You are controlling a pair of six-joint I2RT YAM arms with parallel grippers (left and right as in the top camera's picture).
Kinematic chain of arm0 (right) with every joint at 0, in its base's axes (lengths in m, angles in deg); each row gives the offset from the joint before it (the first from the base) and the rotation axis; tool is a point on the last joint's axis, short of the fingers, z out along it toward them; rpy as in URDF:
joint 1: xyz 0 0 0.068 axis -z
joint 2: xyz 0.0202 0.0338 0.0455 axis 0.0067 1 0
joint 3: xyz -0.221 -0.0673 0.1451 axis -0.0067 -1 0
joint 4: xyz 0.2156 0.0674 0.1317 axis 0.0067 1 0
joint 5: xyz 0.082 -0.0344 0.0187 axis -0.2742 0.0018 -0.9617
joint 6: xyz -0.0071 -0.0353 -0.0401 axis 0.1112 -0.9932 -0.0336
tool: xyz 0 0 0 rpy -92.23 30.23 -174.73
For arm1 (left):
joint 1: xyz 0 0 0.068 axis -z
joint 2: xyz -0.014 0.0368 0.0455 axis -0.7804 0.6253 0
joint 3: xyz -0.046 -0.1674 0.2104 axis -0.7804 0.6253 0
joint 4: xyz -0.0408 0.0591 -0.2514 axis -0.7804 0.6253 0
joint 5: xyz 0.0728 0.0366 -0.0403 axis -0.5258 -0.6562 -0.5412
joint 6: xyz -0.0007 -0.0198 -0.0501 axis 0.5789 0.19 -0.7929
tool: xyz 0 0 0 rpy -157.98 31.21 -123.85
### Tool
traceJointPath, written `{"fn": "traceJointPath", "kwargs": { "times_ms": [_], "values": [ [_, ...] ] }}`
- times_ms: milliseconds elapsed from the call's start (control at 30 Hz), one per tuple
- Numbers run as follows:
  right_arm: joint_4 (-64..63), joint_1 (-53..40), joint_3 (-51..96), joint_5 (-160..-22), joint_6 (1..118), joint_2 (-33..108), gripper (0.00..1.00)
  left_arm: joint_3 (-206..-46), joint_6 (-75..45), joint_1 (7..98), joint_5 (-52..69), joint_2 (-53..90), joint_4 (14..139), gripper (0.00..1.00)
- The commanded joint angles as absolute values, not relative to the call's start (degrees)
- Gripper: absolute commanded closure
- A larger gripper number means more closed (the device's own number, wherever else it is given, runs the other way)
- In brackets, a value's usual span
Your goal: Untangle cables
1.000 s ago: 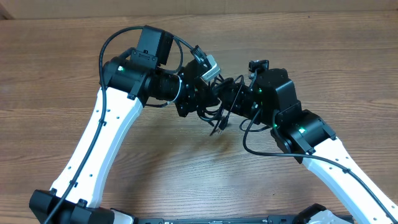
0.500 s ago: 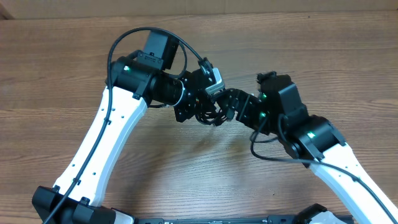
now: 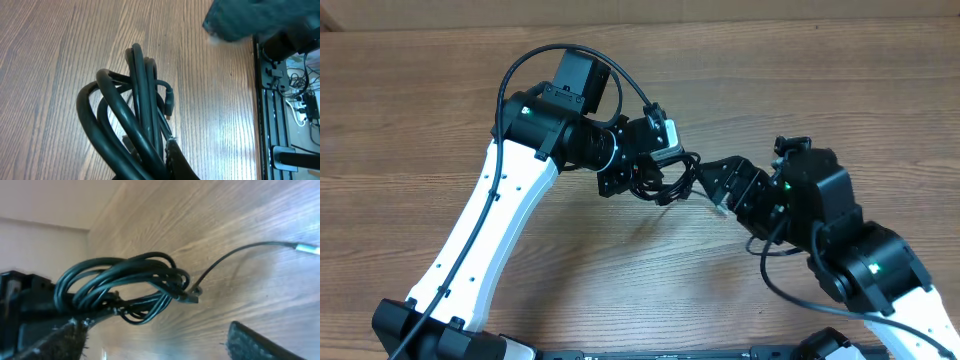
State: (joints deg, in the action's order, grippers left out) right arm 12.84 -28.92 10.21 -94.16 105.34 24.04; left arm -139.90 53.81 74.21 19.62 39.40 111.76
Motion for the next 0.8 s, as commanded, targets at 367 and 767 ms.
{"fn": "traceJointPath", "kwargs": {
  "times_ms": [367, 767],
  "values": [
    [4.80, -27.89, 12.02, -98.03, 134.91, 32.54, 0.41, -140.01, 57.15, 74.63, 23.55, 37.78, 113.94, 0.96],
    [0.40, -27.89, 12.02, -104.54, 135.09, 37.85, 0.89, -140.01, 57.13, 74.63, 24.43, 37.78, 113.90, 0.96]
  ]
}}
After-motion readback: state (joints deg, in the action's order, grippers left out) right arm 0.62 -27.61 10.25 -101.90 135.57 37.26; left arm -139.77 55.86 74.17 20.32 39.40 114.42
